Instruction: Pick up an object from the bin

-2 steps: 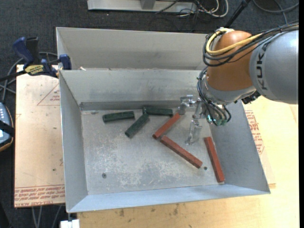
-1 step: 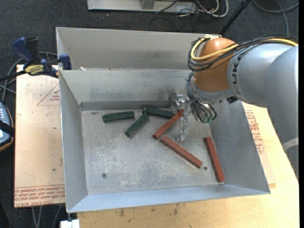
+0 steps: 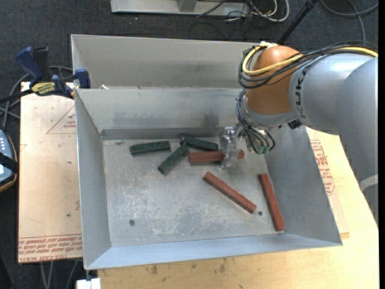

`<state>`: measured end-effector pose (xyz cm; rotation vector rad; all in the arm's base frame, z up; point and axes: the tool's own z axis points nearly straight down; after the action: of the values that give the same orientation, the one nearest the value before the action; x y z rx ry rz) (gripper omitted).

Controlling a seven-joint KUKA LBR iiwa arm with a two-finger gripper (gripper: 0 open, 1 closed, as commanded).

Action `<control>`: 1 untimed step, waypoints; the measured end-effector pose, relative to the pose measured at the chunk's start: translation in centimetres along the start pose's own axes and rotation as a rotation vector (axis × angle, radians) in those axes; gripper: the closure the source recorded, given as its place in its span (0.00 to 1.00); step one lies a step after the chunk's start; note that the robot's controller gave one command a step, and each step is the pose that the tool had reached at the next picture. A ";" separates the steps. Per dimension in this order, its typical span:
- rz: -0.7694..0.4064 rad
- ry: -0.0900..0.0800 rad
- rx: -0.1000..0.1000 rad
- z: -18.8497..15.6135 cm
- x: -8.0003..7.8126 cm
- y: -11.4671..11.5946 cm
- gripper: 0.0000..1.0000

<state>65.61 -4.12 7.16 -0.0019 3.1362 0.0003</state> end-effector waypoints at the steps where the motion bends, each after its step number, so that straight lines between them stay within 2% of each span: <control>1: -0.409 -0.001 -0.001 -0.1 -0.1 1.6 1.00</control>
Offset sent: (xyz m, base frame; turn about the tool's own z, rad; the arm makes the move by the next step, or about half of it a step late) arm -0.0002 0.0150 0.0001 -0.4090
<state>65.76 -2.49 7.29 -0.6378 3.0693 -0.0002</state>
